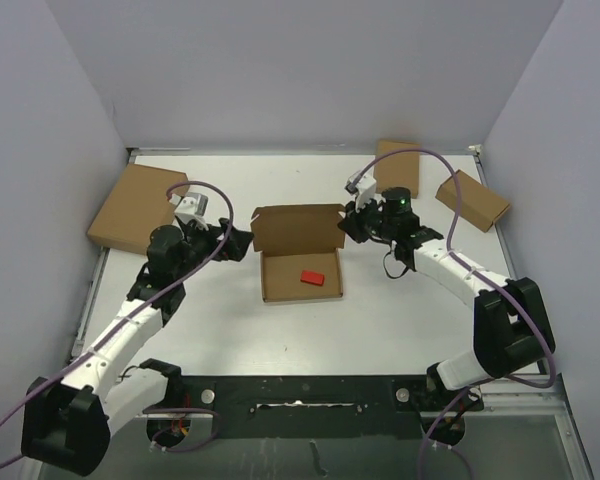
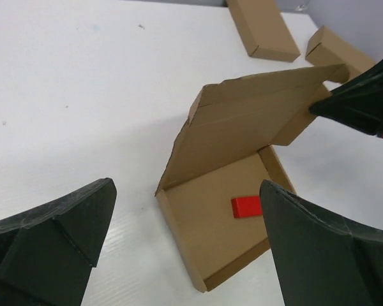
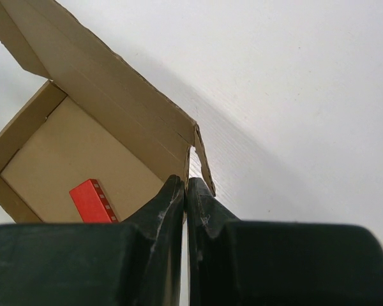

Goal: Fold the paper box

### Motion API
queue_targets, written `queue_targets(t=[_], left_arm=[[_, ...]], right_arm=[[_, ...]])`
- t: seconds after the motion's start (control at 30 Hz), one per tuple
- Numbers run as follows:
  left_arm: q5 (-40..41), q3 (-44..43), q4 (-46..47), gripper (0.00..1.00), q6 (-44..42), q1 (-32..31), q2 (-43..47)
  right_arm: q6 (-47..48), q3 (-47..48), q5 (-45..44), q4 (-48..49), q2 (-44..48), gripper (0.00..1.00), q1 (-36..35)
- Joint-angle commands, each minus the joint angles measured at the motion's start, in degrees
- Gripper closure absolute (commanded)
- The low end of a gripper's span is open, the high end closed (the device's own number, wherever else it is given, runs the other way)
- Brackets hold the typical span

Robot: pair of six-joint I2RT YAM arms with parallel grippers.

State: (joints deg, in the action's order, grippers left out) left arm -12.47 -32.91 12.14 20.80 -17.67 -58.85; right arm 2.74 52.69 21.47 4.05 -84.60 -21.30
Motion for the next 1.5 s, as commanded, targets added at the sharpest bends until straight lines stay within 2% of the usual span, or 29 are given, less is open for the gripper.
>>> queue_targets(t=[0.0, 0.1, 0.33, 0.4, 0.47, 0.77, 1.07, 1.3, 1.47], left_arm=[[-3.2, 0.1, 1.1, 0.02, 3.2, 1.5, 4.9], [-6.4, -2.0, -1.0, 0.04, 4.9, 2.6, 4.6], [-6.3, -11.3, -12.0, 0.28, 0.9, 2.0, -2.0], [-6.0, -13.7, -13.2, 0.33, -1.5, 0.8, -4.3], [-4.7, -15.4, -14.2, 0.33, -3.9, -0.7, -6.6], [-1.3, -20.4, -14.3, 0.41, -8.4, -1.8, -15.7], [-4.1, -20.6, -9.1, 0.59, -7.7, -1.8, -20.7], [-4.6, -20.5, -6.6, 0.67, -7.0, -1.8, -23.3], [-4.6, -21.3, -6.0, 0.81, -6.8, -1.7, -24.1]], right_arm=[[0.7, 0.4, 2.0, 3.2, 2.7, 1.00, 0.8], [0.7, 0.4, 2.3, 3.1, 2.7, 1.00, 0.9], [0.4, 0.6, 2.7, 3.1, 2.4, 1.00, 0.9], [0.3, 0.6, 2.8, 3.1, 2.3, 1.00, 0.9], [0.3, 0.6, 2.7, 3.1, 2.3, 1.00, 0.9], [0.1, 0.7, 2.9, 3.0, 2.2, 1.00, 1.0], [-0.1, 0.8, 3.1, 2.9, 2.2, 1.00, 0.8], [-0.1, 0.9, 3.4, 2.8, 2.2, 1.00, 0.9], [-0.1, 1.0, 3.3, 2.8, 2.1, 1.00, 0.8]])
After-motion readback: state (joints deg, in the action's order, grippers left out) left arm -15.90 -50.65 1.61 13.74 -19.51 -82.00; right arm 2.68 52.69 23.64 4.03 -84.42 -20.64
